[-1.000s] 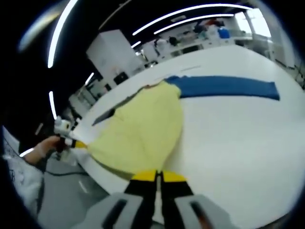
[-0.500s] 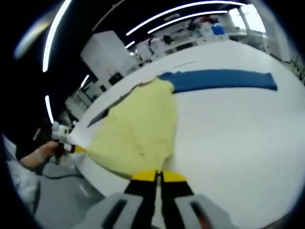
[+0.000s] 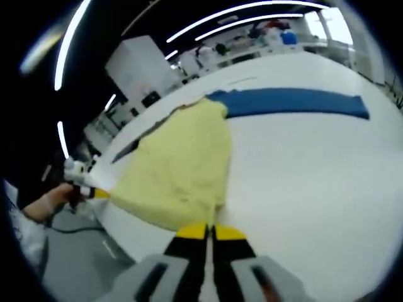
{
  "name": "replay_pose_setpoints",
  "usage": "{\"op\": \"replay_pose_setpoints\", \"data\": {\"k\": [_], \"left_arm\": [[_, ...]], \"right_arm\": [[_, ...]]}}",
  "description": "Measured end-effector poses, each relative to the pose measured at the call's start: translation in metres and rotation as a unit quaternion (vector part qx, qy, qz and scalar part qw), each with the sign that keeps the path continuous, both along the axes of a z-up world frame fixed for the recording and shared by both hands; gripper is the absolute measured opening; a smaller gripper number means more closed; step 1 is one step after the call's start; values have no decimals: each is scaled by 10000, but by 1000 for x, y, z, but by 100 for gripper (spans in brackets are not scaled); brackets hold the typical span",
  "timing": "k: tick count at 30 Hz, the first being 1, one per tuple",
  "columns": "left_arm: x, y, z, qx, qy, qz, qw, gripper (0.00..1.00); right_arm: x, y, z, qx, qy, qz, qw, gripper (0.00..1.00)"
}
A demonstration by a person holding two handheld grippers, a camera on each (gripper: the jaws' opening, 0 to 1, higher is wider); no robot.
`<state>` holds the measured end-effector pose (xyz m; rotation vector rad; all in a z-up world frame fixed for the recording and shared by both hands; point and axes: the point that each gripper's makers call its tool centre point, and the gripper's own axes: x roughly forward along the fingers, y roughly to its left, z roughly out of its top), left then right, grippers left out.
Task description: Fold the garment on the visible template until the final outline fits inside the template.
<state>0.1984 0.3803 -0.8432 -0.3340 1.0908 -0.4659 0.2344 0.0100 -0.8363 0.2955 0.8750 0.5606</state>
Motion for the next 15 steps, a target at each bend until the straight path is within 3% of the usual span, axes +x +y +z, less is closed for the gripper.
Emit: {"op": "replay_pose_setpoints", "data": {"k": [8,15], "left_arm": [[-10,-3,21,-474,115,281,9984,0],[-10,-9,21,-482,115,300,9983,0]], "right_arm": [[-1,-1,20,498,61,-261,9984,0],[3,-6,27,713,139,-397,9966,0]]}}
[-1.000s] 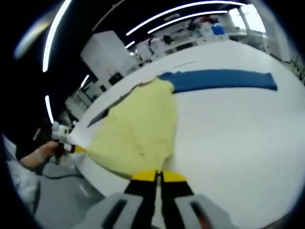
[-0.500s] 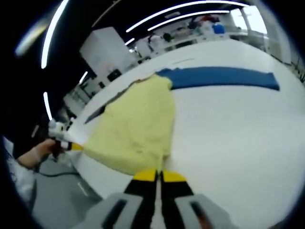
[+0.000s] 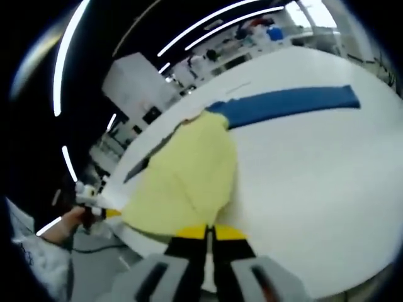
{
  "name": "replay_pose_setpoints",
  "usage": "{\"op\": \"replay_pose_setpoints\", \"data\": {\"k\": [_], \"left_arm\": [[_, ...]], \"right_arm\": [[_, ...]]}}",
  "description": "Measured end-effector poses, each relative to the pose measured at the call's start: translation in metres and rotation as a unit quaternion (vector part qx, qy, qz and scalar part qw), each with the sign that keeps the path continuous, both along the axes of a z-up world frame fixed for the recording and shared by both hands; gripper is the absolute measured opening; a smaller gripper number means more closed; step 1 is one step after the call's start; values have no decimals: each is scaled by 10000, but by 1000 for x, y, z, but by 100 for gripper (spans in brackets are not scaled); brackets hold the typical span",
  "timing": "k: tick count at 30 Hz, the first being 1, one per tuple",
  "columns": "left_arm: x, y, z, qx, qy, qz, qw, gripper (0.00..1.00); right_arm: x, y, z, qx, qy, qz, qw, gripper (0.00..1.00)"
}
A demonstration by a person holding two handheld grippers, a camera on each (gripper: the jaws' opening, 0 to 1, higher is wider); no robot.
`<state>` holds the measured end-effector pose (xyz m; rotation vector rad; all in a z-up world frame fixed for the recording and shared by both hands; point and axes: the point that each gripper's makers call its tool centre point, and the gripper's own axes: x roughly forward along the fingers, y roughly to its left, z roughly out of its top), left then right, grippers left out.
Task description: Fold the garment on the visible template until the final outline fits inside the template.
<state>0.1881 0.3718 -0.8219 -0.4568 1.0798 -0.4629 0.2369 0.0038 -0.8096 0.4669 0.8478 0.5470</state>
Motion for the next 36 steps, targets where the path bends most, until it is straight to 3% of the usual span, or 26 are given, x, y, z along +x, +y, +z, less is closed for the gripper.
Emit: {"op": "replay_pose_setpoints", "data": {"k": [8,19,24,29,32,34,36], "left_arm": [[6,-1,13,-28,-60,26,10000,0],[-6,-2,-13,151,117,-86,9998,0],[-8,-1,-15,214,100,-106,9997,0],[-7,-1,-15,300,-24,-204,9993,0],[-6,7,-18,599,-235,-370,9972,0],[-6,9,-17,531,-272,-367,9975,1],[-3,10,-14,437,-392,-308,9978,8]], "right_arm": [[7,0,5,58,8,-68,10000,0],[-6,-1,-15,-94,198,-31,9998,0],[-7,-3,-18,-121,225,-40,9997,0],[-8,-1,-18,-136,226,-16,9997,0],[-8,-2,-18,-135,217,-19,9997,0],[-9,-1,-18,-159,170,22,9997,0],[-9,0,-16,-253,32,183,9995,0]]}}
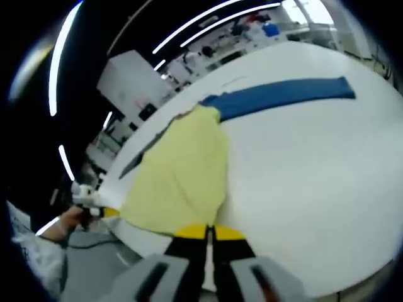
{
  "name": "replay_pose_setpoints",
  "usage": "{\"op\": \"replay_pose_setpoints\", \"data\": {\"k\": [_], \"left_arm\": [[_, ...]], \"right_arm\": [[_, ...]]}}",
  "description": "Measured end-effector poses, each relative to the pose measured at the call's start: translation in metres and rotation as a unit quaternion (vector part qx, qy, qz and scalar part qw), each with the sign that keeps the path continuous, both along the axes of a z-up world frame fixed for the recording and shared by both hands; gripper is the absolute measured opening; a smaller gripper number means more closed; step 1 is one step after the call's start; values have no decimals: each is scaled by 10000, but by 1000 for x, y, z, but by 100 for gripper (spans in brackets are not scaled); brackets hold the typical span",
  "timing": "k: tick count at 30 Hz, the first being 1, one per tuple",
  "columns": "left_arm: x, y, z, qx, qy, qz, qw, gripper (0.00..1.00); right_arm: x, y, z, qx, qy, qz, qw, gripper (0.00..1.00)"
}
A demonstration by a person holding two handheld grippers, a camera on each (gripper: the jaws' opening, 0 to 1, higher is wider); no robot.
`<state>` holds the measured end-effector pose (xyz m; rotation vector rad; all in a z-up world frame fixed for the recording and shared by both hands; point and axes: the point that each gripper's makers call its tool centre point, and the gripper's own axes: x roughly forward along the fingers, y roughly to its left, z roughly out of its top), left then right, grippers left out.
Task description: Fold the garment on the visible template until the final outline fits inside the template.
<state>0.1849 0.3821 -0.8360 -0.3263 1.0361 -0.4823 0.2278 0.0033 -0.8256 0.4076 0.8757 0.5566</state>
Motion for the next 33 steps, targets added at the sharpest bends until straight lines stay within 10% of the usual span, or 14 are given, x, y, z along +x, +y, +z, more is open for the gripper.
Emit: {"op": "replay_pose_setpoints", "data": {"k": [15,21,24,33], "left_arm": [[39,7,56,191,-1840,-427,9818,62],[48,-3,76,-36,-2291,-475,9722,81],[50,-9,83,33,-2632,-631,9627,99],[54,-18,89,-75,-2808,-673,9574,99]], "right_arm": [[22,-14,34,-95,-855,222,9960,30],[33,-18,48,-108,-1163,315,9927,59],[45,-24,51,-243,-1340,249,9904,89],[57,-34,45,-485,-1313,218,9899,99]]}}
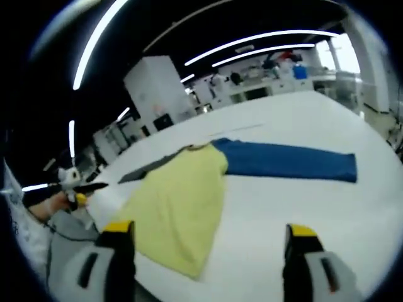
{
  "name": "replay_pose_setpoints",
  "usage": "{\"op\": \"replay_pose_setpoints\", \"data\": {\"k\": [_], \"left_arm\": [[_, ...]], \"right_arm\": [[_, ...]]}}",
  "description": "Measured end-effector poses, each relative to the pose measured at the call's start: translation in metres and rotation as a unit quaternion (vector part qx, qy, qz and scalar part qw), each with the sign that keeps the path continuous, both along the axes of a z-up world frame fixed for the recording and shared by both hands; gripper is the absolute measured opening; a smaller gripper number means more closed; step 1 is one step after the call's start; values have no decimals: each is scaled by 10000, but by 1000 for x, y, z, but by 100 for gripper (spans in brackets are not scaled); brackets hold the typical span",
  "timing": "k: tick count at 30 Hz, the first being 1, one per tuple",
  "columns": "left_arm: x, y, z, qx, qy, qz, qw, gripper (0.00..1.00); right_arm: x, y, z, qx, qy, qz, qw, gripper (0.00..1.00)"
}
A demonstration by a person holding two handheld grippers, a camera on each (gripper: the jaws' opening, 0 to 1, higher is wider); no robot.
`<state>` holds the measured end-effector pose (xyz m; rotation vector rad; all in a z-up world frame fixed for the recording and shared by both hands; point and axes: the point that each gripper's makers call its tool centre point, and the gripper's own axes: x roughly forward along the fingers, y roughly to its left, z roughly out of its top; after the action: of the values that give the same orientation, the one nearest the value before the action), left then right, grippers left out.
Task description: Fold the garment on the visible template until the final outline fits inside the template.
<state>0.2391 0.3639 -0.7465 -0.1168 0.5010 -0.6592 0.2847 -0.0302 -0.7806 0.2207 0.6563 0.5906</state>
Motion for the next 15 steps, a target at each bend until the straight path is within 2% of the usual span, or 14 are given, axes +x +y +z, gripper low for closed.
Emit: {"op": "replay_pose_setpoints", "data": {"k": [5,7,15], "left_arm": [[2,-1,-2,-15,-7,80,10000,99],[3,-2,-1,-20,-53,101,9999,99],[7,4,2,-77,-137,253,9996,99]], "right_arm": [[10,-12,-5,-85,73,-45,9999,99],[17,-20,-8,-207,129,-47,9997,96],[42,-42,2,-354,1,-167,9992,95]]}}
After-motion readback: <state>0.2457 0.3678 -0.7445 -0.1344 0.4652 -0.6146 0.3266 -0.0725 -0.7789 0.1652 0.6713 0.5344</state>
